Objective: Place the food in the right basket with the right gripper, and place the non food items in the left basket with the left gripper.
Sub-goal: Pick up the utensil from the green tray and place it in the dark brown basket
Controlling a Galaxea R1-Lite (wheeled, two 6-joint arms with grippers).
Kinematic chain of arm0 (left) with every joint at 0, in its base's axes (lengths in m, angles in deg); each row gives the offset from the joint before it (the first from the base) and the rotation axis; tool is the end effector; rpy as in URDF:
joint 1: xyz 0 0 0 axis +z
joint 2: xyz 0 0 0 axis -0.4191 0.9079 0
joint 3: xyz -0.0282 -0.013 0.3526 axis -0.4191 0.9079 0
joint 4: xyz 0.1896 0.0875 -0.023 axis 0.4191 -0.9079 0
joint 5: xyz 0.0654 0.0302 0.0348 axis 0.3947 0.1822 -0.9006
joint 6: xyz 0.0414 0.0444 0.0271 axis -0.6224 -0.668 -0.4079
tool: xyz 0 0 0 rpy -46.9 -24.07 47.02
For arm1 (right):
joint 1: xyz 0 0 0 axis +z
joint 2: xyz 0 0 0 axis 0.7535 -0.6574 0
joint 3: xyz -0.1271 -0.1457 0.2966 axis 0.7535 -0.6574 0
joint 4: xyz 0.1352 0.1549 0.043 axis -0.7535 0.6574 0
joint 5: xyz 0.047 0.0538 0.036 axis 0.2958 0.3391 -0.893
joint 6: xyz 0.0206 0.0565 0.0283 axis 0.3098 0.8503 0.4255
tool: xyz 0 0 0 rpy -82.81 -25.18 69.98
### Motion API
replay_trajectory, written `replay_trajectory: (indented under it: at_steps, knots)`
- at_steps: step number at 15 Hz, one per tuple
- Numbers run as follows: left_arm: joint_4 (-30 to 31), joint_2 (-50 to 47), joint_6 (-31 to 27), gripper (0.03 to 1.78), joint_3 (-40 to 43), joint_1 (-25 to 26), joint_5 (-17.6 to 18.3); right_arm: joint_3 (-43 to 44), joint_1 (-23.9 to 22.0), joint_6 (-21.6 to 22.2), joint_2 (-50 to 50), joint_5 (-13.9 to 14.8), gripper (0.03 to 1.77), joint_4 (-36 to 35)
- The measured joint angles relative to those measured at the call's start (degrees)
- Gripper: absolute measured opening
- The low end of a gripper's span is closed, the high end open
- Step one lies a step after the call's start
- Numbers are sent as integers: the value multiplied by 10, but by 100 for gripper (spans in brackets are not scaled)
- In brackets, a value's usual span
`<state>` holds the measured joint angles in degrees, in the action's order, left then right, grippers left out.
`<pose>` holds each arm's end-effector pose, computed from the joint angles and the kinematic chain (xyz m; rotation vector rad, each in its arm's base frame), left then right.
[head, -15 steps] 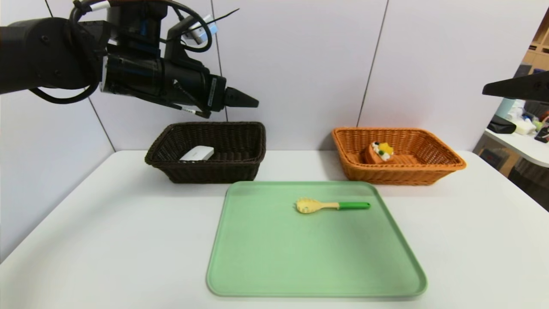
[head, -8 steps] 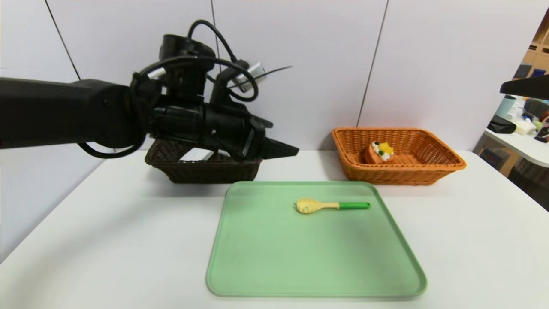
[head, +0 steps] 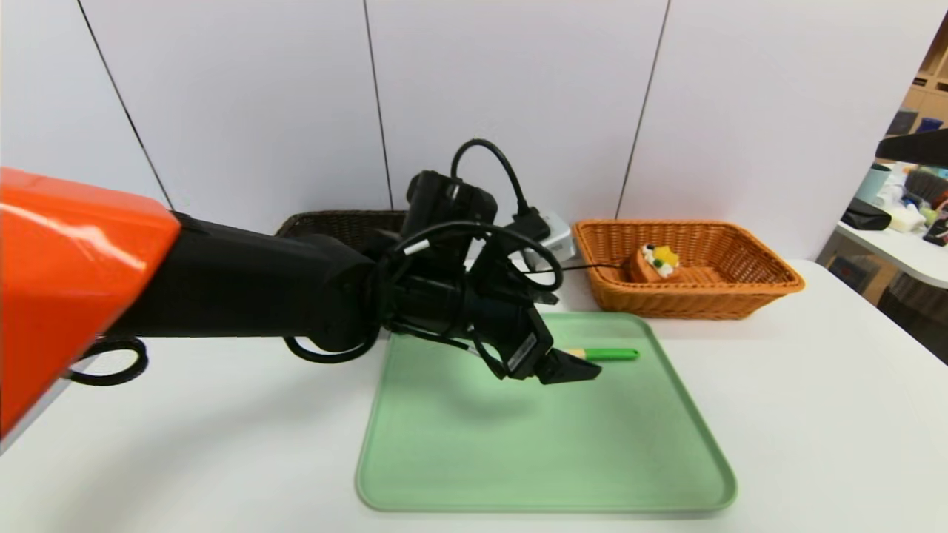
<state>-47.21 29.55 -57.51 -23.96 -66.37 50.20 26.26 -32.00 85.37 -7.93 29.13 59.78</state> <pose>0.3332 -0.3402 0.2163 0.3485 0.2814 -1.3010 0.1678 0.0386 0.3890 0.1459 0.2607 0.0911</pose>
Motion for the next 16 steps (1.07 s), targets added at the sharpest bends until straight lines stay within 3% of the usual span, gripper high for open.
replay_trajectory:
  at_steps: [4, 16]
  knots:
    - [38, 68, 2, 169, -16, -10, 0, -4, 0, 2, 1, 0, 169, 0]
    - [11, 191, 35, 169, -122, 6, -25, -12, 8, 15, -1, -1, 169, 0]
